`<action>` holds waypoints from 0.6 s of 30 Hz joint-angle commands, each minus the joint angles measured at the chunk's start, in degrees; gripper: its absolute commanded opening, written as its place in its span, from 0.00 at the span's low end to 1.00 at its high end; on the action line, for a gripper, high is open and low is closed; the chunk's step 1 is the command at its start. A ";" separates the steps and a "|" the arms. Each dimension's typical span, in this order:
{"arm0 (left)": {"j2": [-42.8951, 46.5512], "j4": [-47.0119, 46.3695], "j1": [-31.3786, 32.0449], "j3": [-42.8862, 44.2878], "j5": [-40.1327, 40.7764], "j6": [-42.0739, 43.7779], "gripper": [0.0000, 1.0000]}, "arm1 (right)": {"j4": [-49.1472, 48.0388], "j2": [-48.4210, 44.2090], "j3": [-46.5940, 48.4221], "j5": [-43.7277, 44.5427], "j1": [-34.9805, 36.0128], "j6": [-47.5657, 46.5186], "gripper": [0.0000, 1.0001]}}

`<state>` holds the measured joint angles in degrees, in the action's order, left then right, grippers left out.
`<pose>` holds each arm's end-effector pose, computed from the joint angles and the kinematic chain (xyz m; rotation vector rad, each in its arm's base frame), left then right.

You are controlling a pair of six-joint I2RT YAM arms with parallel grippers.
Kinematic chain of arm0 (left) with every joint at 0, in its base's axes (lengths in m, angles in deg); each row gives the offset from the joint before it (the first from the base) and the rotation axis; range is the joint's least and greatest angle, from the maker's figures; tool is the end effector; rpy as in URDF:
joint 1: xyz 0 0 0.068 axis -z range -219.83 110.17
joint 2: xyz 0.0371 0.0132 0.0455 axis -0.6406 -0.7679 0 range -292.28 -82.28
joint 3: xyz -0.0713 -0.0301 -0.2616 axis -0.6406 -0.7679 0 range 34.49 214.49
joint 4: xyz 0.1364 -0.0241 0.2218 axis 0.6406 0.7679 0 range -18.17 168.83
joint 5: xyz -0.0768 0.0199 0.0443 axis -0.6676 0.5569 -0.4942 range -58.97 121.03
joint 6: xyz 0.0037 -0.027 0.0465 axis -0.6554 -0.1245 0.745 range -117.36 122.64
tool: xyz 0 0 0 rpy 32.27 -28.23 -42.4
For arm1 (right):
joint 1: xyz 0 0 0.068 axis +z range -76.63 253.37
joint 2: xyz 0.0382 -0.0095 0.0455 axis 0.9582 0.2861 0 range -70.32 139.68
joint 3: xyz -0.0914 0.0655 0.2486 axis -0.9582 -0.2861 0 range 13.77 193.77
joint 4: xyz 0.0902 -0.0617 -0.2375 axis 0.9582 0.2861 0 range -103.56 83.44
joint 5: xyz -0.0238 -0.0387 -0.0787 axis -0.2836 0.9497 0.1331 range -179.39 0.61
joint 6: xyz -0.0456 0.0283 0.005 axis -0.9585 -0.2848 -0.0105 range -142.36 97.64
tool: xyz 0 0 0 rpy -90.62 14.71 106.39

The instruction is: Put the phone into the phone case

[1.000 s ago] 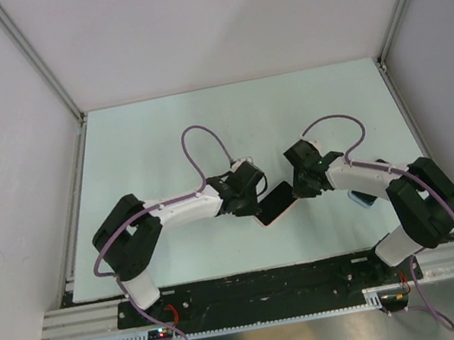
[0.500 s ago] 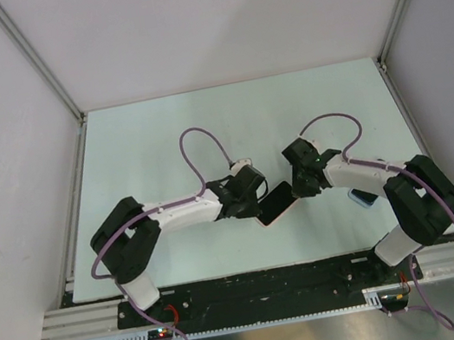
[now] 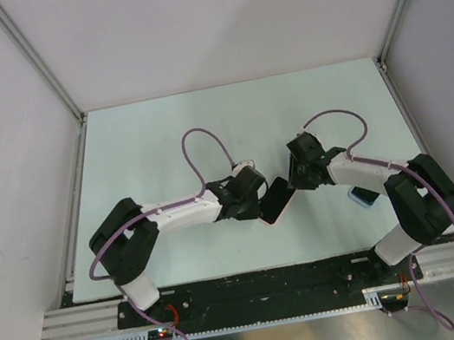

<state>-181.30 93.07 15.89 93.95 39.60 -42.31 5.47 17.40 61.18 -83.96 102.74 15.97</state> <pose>0.1969 -0.2794 0.1691 0.1992 2.6676 -0.4084 0.2553 0.1397 0.1705 0.2396 2.6192 0.2979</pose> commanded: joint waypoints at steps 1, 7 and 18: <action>2.82 -0.42 1.01 2.93 -4.35 1.43 0.17 | -4.16 -4.30 0.38 -1.48 -0.35 0.19 0.39; 5.79 0.47 -0.29 4.01 -4.80 2.47 0.25 | -0.47 -7.94 -0.19 0.84 -0.54 1.54 0.39; 0.47 1.04 -7.01 9.37 -7.32 11.19 0.22 | -0.66 -9.53 -5.64 1.24 -1.11 6.84 0.22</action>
<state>-177.36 94.29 10.80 98.37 34.88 -37.61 5.19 8.63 56.86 -83.39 101.95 19.80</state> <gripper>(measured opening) 0.238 0.251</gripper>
